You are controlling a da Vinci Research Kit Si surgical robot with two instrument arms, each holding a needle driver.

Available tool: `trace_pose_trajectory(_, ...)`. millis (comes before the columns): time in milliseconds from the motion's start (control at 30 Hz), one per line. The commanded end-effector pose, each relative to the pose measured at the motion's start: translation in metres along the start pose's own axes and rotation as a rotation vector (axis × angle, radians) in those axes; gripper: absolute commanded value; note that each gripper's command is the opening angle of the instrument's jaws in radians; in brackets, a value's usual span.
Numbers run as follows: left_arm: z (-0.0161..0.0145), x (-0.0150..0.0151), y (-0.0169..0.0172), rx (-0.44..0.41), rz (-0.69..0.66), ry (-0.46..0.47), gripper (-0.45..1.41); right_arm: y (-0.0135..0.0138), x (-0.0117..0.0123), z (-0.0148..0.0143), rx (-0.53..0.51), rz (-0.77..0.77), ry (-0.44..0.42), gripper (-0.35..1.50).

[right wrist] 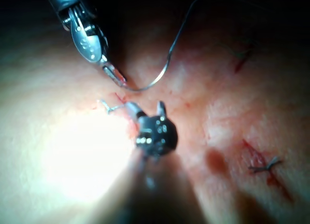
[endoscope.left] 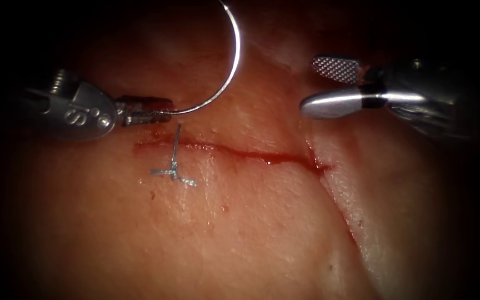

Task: Wound Closure

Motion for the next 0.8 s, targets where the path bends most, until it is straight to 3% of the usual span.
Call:
trace_pose_trajectory(33, 0.0005, 0.0002, 0.0004, 0.015, 0.023, -0.009, -0.45, 0.0011, 0.0002, 0.001, 0.003, 0.017, 0.005, 0.74)
trace_pose_trajectory(400, 0.0, 0.001, 0.0015, 0.029, 0.05, -0.043, -0.45, 0.0013, 0.0014, 0.0048, 0.035, 0.038, -0.028, 0.84)
trace_pose_trajectory(800, 0.0003, 0.001, 0.0016, 0.03, 0.053, -0.043, -0.45, 0.0004, 0.0024, 0.0084, 0.047, 0.043, -0.032, 0.79)
